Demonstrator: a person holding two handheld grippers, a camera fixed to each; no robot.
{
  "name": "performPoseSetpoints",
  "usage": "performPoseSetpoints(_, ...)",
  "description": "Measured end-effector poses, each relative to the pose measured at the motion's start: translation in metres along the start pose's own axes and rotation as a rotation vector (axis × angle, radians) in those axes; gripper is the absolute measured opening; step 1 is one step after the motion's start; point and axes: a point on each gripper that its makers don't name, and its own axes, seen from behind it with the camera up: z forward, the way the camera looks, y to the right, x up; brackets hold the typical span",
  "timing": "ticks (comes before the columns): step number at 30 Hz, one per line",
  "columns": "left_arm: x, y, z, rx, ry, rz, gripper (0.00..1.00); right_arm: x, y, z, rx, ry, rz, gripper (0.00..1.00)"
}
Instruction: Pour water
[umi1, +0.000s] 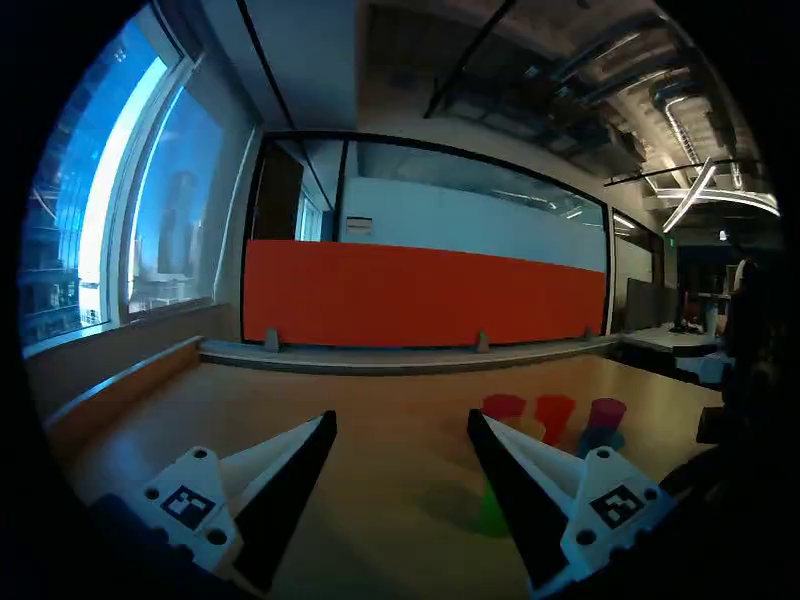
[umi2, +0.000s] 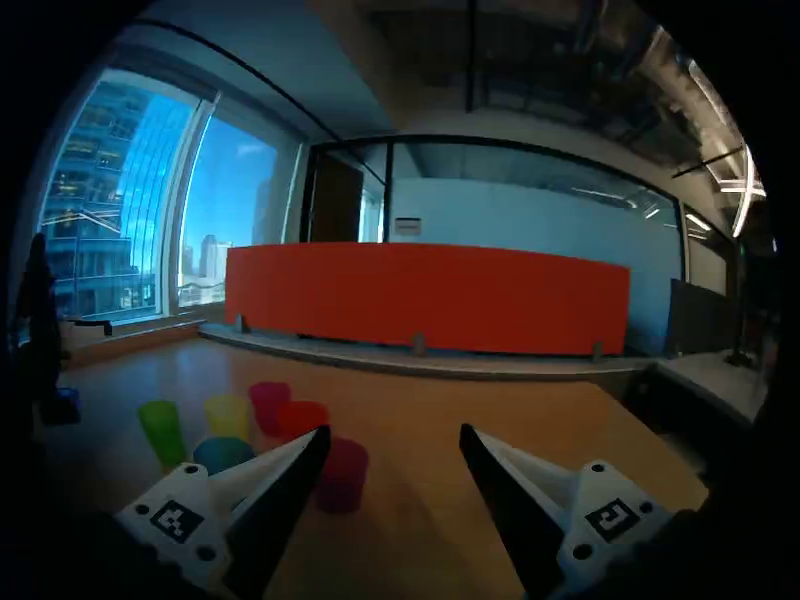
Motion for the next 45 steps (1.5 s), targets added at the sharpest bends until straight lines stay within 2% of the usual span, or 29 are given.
performPoseSetpoints(12, 0.000, -0.017, -0.003, 0.090, 0.026, 0.038, 0.98, 0.014, 0.017, 0.004, -0.097, 0.056, 0.025, 1.00)
performPoseSetpoints(18, 0.005, -0.022, -0.001, 0.119, 0.054, 0.022, 0.98, 0.020, 0.011, 0.007, -0.102, 0.061, 0.025, 1.00)
performPoseSetpoints(27, 0.006, -0.037, -0.001, 0.185, 0.080, 0.062, 0.97, 0.029, -0.001, 0.008, -0.093, 0.070, 0.061, 1.00)
performPoseSetpoints(39, -0.009, -0.051, 0.003, 0.226, 0.085, 0.090, 0.97, 0.039, -0.006, 0.016, -0.091, 0.059, 0.044, 1.00)
performPoseSetpoints(45, -0.020, -0.048, 0.010, 0.228, 0.079, 0.100, 0.97, 0.043, -0.008, 0.018, -0.102, 0.053, 0.022, 1.00)
